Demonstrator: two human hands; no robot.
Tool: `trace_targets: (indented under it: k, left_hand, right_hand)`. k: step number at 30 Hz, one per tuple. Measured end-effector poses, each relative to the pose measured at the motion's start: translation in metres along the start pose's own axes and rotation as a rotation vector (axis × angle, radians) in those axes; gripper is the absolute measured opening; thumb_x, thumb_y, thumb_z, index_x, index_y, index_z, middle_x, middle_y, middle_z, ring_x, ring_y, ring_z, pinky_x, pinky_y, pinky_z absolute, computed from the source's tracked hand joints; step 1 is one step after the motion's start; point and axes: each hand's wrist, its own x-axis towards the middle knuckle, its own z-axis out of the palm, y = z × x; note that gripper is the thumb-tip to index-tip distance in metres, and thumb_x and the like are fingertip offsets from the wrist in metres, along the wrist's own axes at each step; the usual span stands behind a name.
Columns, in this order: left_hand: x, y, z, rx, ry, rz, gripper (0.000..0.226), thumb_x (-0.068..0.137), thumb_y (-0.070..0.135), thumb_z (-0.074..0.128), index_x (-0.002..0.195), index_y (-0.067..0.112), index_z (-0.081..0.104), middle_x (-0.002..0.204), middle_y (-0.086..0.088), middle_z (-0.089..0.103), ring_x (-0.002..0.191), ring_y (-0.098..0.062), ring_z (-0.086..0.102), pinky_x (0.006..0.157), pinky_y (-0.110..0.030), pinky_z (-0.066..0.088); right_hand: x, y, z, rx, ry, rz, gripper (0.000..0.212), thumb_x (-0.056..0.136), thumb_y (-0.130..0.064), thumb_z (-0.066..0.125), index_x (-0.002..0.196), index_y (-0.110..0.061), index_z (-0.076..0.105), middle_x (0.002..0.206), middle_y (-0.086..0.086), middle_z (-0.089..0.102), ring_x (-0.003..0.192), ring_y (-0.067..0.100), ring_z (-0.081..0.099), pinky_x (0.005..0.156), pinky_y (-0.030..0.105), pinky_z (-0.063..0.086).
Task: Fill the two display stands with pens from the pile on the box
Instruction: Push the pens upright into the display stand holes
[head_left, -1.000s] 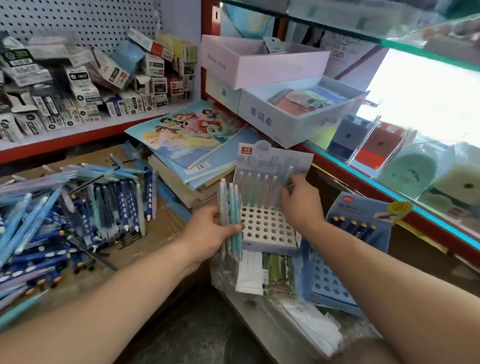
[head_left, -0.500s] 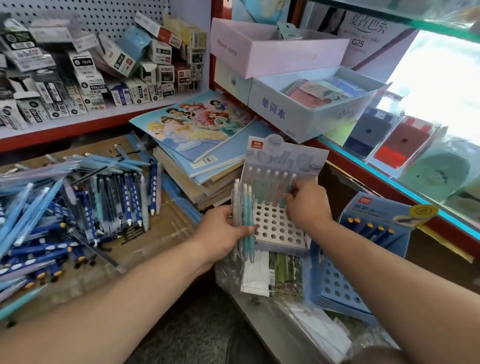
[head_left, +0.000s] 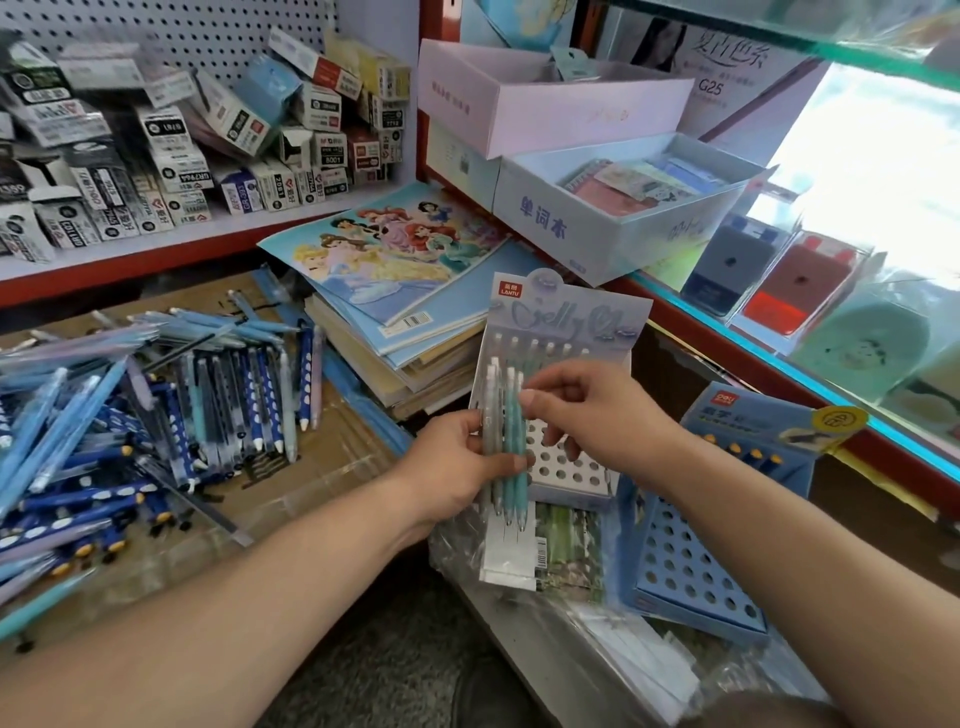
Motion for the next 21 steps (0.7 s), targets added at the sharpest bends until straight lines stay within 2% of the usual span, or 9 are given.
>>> trace_targets:
  k: [3,5,7,11,14,18,19,21]
  left_hand:
    - [-0.002,0.001,0.002,-0.033,-0.052,0.004,0.034,0.086,-0.005,0.075,0.118,0.002,0.066,0.102,-0.018,0.077,0.094,-0.029,0.077,0.088,-0.041,0.062]
    - [-0.005,0.003,0.002,-0.061,-0.072,0.007,0.033,0.086,-0.008,0.073,0.117,-0.001,0.065,0.102,-0.02,0.077,0.089,-0.027,0.077,0.078,-0.033,0.063]
    - [-0.007,0.005,0.002,-0.079,-0.076,0.015,0.032,0.087,-0.009,0.072,0.117,-0.002,0.065,0.102,-0.021,0.076,0.087,-0.026,0.077,0.074,-0.028,0.062]
    - [-0.007,0.002,-0.002,-0.088,-0.071,0.013,0.034,0.086,-0.009,0.072,0.119,-0.002,0.065,0.103,-0.021,0.077,0.092,-0.031,0.076,0.078,-0.032,0.063]
    - [-0.006,0.001,-0.004,-0.092,-0.075,0.004,0.035,0.086,-0.009,0.072,0.12,-0.002,0.064,0.103,-0.022,0.076,0.095,-0.034,0.076,0.083,-0.037,0.063]
    - [-0.006,-0.001,-0.001,-0.058,-0.058,0.0,0.035,0.086,-0.006,0.073,0.119,0.002,0.066,0.103,-0.018,0.078,0.096,-0.031,0.076,0.088,-0.039,0.062]
    - [-0.006,-0.001,-0.001,-0.041,-0.039,0.007,0.035,0.087,-0.005,0.074,0.12,0.003,0.066,0.103,-0.016,0.078,0.096,-0.029,0.076,0.088,-0.04,0.062]
    - [-0.004,-0.001,-0.002,-0.03,0.012,0.013,0.034,0.087,-0.002,0.075,0.119,0.006,0.067,0.103,-0.012,0.079,0.094,-0.027,0.077,0.087,-0.039,0.062]
  right_hand:
    - [0.0,0.0,0.006,0.002,0.052,0.03,0.02,0.095,-0.032,0.071,0.102,-0.013,0.067,0.086,0.01,0.072,0.058,0.007,0.063,0.056,0.028,0.056]
    - [0.002,0.0,0.005,-0.015,0.122,0.059,0.025,0.093,-0.035,0.073,0.099,-0.014,0.061,0.078,0.008,0.067,0.056,0.012,0.062,0.059,0.038,0.06]
    - [0.003,0.001,0.004,-0.033,0.133,0.056,0.024,0.094,-0.036,0.072,0.097,-0.014,0.062,0.076,0.006,0.067,0.054,0.014,0.063,0.06,0.04,0.06]
    - [0.005,0.005,0.008,-0.004,0.092,0.049,0.022,0.094,-0.033,0.073,0.1,-0.015,0.062,0.082,0.008,0.071,0.068,0.022,0.069,0.064,0.043,0.061]
    - [0.007,0.008,0.01,0.028,0.103,0.076,0.025,0.093,-0.032,0.074,0.107,-0.015,0.061,0.085,0.009,0.072,0.07,0.027,0.07,0.06,0.036,0.058]
    - [0.007,0.009,0.006,0.029,0.057,0.048,0.015,0.096,-0.024,0.071,0.107,-0.014,0.068,0.085,0.008,0.073,0.067,0.012,0.066,0.06,0.026,0.056]
    - [0.007,0.008,0.003,0.022,0.102,0.03,0.011,0.096,-0.024,0.069,0.104,-0.016,0.067,0.087,0.006,0.072,0.07,0.012,0.067,0.061,0.024,0.057]
    - [0.009,0.006,-0.006,-0.009,0.3,-0.032,0.008,0.097,-0.027,0.067,0.102,-0.023,0.062,0.092,-0.001,0.068,0.078,0.011,0.067,0.065,0.024,0.059]
